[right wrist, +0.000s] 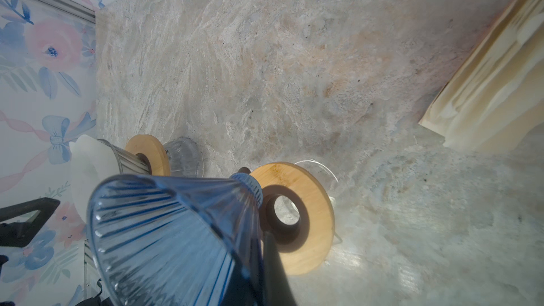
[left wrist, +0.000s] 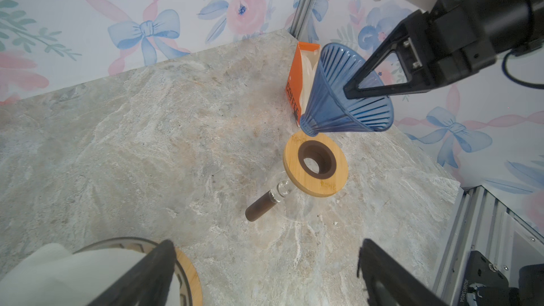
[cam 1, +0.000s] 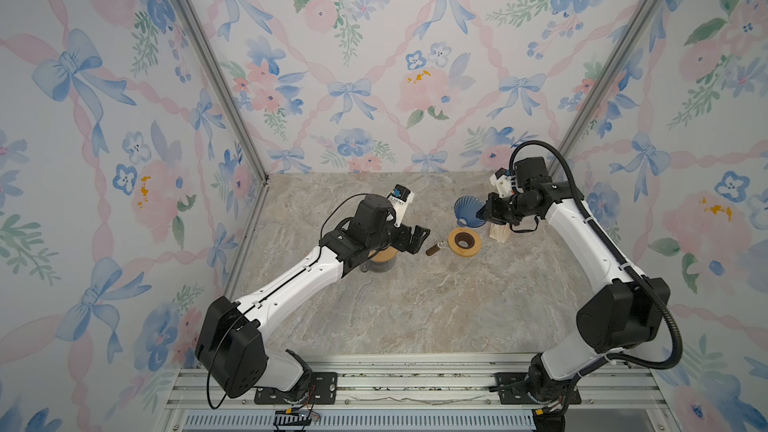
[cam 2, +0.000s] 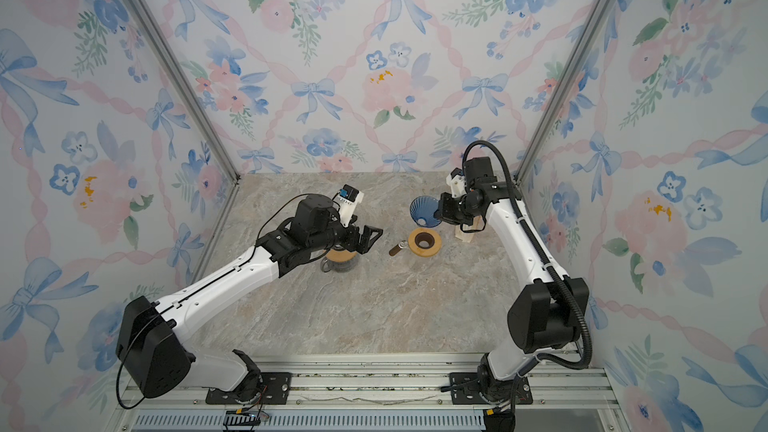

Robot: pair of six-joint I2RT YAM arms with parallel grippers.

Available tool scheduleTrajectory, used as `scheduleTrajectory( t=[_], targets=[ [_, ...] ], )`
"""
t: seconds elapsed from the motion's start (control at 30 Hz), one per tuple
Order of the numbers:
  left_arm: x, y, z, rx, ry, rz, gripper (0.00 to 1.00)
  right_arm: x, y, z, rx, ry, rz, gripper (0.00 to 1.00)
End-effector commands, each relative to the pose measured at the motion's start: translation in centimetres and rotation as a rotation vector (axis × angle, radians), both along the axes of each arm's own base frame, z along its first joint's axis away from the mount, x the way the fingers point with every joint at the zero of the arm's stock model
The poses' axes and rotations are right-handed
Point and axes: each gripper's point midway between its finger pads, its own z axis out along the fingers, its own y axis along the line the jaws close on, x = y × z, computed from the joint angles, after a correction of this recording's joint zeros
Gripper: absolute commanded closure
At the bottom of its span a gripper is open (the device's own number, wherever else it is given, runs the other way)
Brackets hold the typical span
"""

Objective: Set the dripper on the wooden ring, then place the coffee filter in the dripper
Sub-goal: 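Lower the blue dripper into the wooden ring holder's hole with the right gripper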

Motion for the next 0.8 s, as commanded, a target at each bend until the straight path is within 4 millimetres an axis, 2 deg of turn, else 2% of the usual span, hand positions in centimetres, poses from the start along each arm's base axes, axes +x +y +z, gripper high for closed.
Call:
scheduleTrajectory(
  t=[0.0, 0.37, 0.77],
  targets=[
    [0.3, -0.3, 0.5, -0.001, -0.013, -0.02, 0.02, -2.2, 0.1, -0.1, 0.004, 0.034, 0.036, 0.94],
    [0.4, -0.2, 0.7, -0.001, -0.019, -0.009, 0.02, -3.4, -0.2, -2.8, -0.03, 0.129, 0.054, 0.93],
    [0.4, 0.1, 0.7, 0.002, -0.021, 0.002, 0.02, -2.5, -0.7, -4.8, -0.073, 0.142, 0.041, 0.93]
  ],
)
